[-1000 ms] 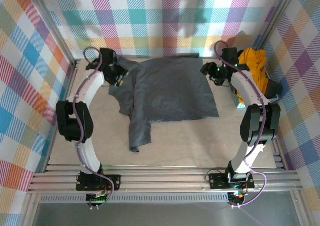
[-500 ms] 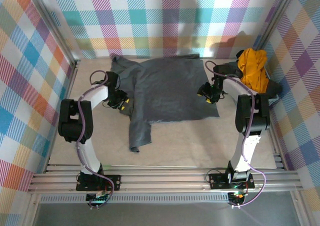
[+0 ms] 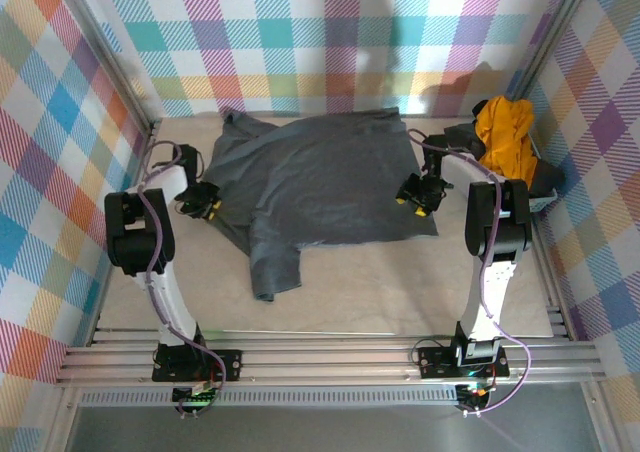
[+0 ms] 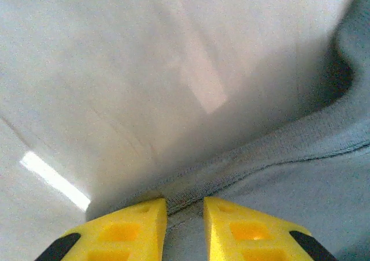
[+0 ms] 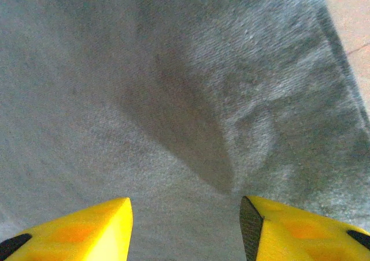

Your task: Fold and stack the t-shirts

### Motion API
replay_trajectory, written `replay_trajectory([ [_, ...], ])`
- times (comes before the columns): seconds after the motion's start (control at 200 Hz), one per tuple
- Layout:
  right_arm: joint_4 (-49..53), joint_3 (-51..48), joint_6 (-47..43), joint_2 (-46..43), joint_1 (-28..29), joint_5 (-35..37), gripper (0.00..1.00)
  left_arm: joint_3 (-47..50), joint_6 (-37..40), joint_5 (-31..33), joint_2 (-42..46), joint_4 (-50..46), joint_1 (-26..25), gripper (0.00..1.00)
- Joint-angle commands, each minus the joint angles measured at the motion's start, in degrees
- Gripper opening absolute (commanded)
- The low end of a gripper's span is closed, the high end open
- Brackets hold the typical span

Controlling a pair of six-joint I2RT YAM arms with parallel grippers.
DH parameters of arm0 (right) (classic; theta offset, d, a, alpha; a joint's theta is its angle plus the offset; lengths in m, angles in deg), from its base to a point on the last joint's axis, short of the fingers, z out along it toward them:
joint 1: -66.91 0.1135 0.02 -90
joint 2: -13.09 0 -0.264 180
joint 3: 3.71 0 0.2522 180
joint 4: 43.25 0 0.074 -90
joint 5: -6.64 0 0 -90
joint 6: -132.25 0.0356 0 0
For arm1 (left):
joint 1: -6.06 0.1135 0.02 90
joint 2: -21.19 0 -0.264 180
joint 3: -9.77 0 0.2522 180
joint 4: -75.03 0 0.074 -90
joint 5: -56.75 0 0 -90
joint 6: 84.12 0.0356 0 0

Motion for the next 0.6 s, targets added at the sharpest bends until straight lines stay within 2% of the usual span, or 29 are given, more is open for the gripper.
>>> replay_trajectory([
  [0.0, 3.0, 1.7, -1.1, 1.4, 2.4, -0.3, 0.53, -4.6, 6.1, 6.2, -2.1, -6.2, 1.9, 0.26],
  [0.155, 2.6, 0.4, -0.2, 1.1, 3.1, 2.1, 0.53, -13.0, 11.8, 12.0, -3.3, -9.0, 1.6, 0.33],
  [0.225, 3.4, 0.3, -1.0, 1.2, 2.7, 3.7, 0.53, -15.1, 14.2, 15.5, -2.9, -10.1, 0.3, 0.37],
  [0.275, 3.8, 0.1, -1.4, 1.1, 1.7, 3.9, 0.53, -15.7, 14.9, 15.7, -2.1, -11.0, -1.0, 0.39],
  [0.365, 3.5, -0.7, -2.0, 0.1, -0.5, 3.9, 0.54, -12.6, 12.7, 12.9, 2.0, -12.2, -4.8, 0.41],
  [0.415, 3.5, -0.8, -2.4, -0.3, -1.6, 3.9, 0.54, -8.2, 9.1, 8.9, 5.1, -12.2, -6.7, 0.41],
  [0.495, 4.2, -0.3, -3.1, -0.4, -3.2, 4.1, 0.54, 1.7, 2.4, 2.2, 9.5, -10.8, -8.7, 0.4],
  [0.595, 4.1, -0.3, -3.7, -1.7, -4.1, 4.4, 0.54, 14.0, -5.2, -3.0, 15.6, -5.6, -11.0, 0.37],
])
